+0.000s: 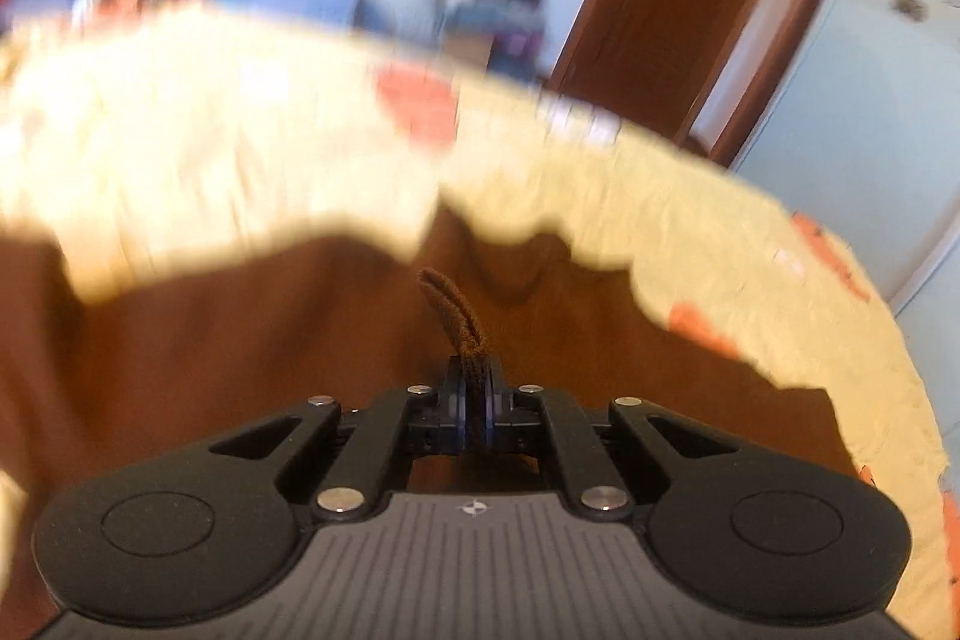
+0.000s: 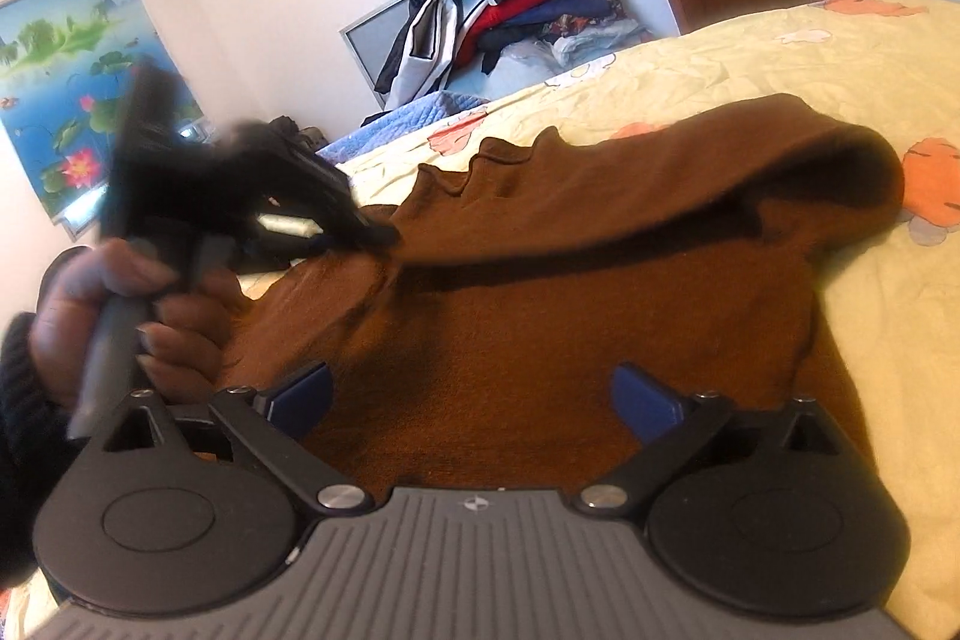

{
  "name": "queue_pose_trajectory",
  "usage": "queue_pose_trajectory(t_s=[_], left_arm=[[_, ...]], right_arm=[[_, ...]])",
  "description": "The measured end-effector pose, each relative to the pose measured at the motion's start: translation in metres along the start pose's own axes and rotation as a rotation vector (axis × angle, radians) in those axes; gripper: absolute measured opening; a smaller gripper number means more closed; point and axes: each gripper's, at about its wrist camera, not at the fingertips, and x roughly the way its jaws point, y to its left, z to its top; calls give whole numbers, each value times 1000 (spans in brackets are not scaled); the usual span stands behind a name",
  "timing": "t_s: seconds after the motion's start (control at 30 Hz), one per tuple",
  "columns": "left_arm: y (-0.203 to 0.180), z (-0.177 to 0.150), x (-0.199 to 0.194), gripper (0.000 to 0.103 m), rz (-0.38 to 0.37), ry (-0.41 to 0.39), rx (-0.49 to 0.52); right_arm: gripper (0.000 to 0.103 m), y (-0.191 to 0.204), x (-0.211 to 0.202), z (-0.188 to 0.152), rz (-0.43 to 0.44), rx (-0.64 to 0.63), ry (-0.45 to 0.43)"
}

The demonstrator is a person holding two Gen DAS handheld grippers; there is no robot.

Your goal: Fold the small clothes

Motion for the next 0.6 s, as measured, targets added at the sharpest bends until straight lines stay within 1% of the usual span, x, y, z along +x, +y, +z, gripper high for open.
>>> queue_pose_trajectory(t_s=[0.03, 0.07, 0.1, 0.13, 0.2, 0.3, 0.37, 0.43, 0.6], left_arm=[[3, 3, -11, 5, 13, -38, 28], [10, 6, -20, 5, 43, -68, 58], [16, 8, -22, 5, 72, -79, 78], [25, 7, -24, 5, 107, -79, 91], [50, 1, -18, 5, 194, -46, 97], [86, -15, -15, 5, 276, 2, 73], [100, -23, -15, 5, 295, 10, 53], [103, -25, -21, 5, 305, 1, 40], [96, -25, -37, 5, 310, -24, 52]], right_arm=[[99, 0, -1, 0, 0, 1, 0], [100, 0, -1, 0, 1, 0, 0], [100, 1, -1, 0, 1, 0, 1], [100, 1, -1, 0, 1, -2, 2], [101, 2, -1, 0, 1, -5, 4], [101, 3, -1, 0, 0, -8, 5], [101, 4, -1, 0, -2, -10, 7], [102, 4, -1, 1, -4, -14, 9], [103, 5, 0, 1, -6, -21, 14]])
